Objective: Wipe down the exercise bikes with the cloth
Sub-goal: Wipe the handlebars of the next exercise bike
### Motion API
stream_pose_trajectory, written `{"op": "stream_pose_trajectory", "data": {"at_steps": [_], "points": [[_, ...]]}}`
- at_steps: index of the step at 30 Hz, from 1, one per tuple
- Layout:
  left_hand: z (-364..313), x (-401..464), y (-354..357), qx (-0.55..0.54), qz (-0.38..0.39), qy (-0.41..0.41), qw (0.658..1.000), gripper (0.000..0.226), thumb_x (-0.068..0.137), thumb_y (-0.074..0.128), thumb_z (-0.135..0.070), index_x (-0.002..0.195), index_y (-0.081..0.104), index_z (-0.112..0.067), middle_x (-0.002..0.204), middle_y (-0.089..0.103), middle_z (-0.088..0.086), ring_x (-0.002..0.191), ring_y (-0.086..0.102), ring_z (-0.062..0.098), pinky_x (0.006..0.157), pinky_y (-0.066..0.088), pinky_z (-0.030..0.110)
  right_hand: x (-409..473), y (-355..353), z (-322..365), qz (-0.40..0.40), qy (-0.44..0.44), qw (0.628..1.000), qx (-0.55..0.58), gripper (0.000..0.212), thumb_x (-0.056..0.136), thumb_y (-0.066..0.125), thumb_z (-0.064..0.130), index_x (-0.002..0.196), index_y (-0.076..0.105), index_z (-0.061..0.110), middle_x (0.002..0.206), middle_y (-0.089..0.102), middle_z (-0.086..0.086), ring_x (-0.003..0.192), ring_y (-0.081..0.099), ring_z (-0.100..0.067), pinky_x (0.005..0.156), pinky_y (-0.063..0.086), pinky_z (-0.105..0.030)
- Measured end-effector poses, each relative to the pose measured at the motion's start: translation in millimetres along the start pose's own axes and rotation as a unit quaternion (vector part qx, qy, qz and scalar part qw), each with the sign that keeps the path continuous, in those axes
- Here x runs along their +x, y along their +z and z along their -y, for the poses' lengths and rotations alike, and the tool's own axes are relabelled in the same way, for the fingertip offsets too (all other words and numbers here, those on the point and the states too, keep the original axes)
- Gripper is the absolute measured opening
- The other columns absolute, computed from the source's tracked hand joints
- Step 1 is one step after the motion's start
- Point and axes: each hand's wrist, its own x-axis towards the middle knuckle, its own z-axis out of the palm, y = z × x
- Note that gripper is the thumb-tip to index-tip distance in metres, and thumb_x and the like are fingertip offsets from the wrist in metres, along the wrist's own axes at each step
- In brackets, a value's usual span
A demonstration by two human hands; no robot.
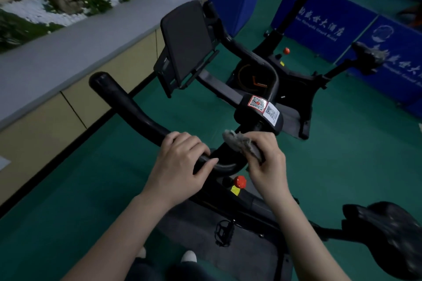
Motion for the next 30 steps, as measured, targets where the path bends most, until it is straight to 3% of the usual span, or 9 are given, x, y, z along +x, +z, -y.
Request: {"op": "stream_pose_trajectory", "data": {"at_steps": [3,7,11,13,17,20,25,27,30], "points": [[-1.0,-0.5,-0.2,-0.003,-0.009,-0.004,1.0,0.03,0.089,0.048,-0.047,0.085,0.064,-0.022,0.084,0.06,-0.012,0.086,0.057,0.011,0.095,0.03,0.029,-2.6,1.4,-3.3,-0.052,-0.012,0.999,0.004,0.023,0.081,0.06,-0.011,0.096,0.065,0.005,0.098,0.056,0.013,0.096,0.054,-0.016,0.083,0.044,-0.021],[-2.5,-0.5,0.6,-0.002,-0.022,-0.006,1.0,0.029,0.089,0.048,-0.045,0.083,0.063,-0.021,0.082,0.06,-0.012,0.084,0.056,0.011,0.093,0.03,0.029,-15.5,-0.9,-8.9,-0.031,-0.057,0.998,0.013,0.024,0.078,0.06,-0.014,0.096,0.066,0.0,0.102,0.061,0.002,0.1,0.055,-0.019,0.089,0.043,-0.026],[-6.0,0.8,1.5,0.003,-0.032,-0.017,0.999,0.027,0.088,0.049,-0.043,0.08,0.063,-0.021,0.08,0.061,-0.012,0.082,0.057,0.012,0.092,0.03,0.029,-3.8,3.4,-26.9,-0.104,0.029,0.994,0.019,0.027,0.079,0.062,-0.013,0.098,0.064,0.006,0.099,0.055,0.016,0.098,0.054,-0.019,0.086,0.046,-0.031],[-8.1,0.7,1.9,0.01,-0.032,-0.018,0.999,0.028,0.088,0.048,-0.042,0.08,0.063,-0.02,0.08,0.061,-0.011,0.082,0.057,0.013,0.093,0.03,0.03,-3.8,10.3,-21.9,-0.127,0.047,0.99,0.035,0.03,0.078,0.062,-0.015,0.098,0.064,0.007,0.098,0.055,0.014,0.098,0.052,-0.016,0.086,0.046,-0.03],[-10.5,-0.2,2.3,0.019,-0.031,-0.017,0.999,0.026,0.089,0.047,-0.04,0.083,0.063,-0.02,0.083,0.061,-0.01,0.085,0.057,0.014,0.1,0.031,0.032,-18.1,11.7,-13.8,-0.094,-0.02,0.994,0.052,0.027,0.075,0.058,-0.017,0.094,0.066,0.0,0.101,0.059,0.006,0.098,0.054,-0.019,0.089,0.044,-0.027],[-20.5,3.5,7.1,0.012,-0.034,-0.009,0.999,0.025,0.089,0.049,-0.039,0.086,0.065,-0.019,0.086,0.062,-0.01,0.089,0.057,0.011,0.105,0.031,0.033,-1.9,7.0,-30.1,-0.104,-0.002,0.994,0.034,0.027,0.076,0.061,-0.018,0.095,0.065,0.001,0.099,0.058,0.006,0.097,0.053,-0.018,0.086,0.045,-0.03],[-31.7,7.6,16.3,0.022,-0.024,-0.013,0.999,0.025,0.088,0.052,-0.041,0.084,0.066,-0.021,0.083,0.063,-0.012,0.082,0.057,0.012,0.093,0.037,0.032,21.2,8.9,-39.7,-0.147,0.043,0.988,0.025,0.026,0.079,0.061,-0.012,0.098,0.065,0.004,0.095,0.053,0.02,0.097,0.047,-0.011,0.087,0.038,-0.013],[-30.3,6.6,17.3,0.024,-0.025,-0.014,0.999,0.025,0.088,0.052,-0.042,0.08,0.066,-0.022,0.079,0.062,-0.014,0.077,0.056,0.011,0.087,0.037,0.031,10.8,11.3,-36.5,-0.145,0.049,0.987,0.041,0.025,0.08,0.061,-0.01,0.099,0.064,0.006,0.097,0.051,0.025,0.097,0.048,-0.012,0.087,0.037,-0.012],[-30.6,6.9,18.0,0.024,-0.032,-0.016,0.999,0.026,0.088,0.053,-0.042,0.077,0.066,-0.023,0.075,0.062,-0.015,0.074,0.055,0.009,0.083,0.035,0.028,0.3,12.5,-36.0,-0.15,0.072,0.984,0.064,0.028,0.081,0.06,-0.01,0.1,0.061,0.011,0.099,0.055,0.017,0.097,0.053,-0.018,0.086,0.039,-0.014]]}}
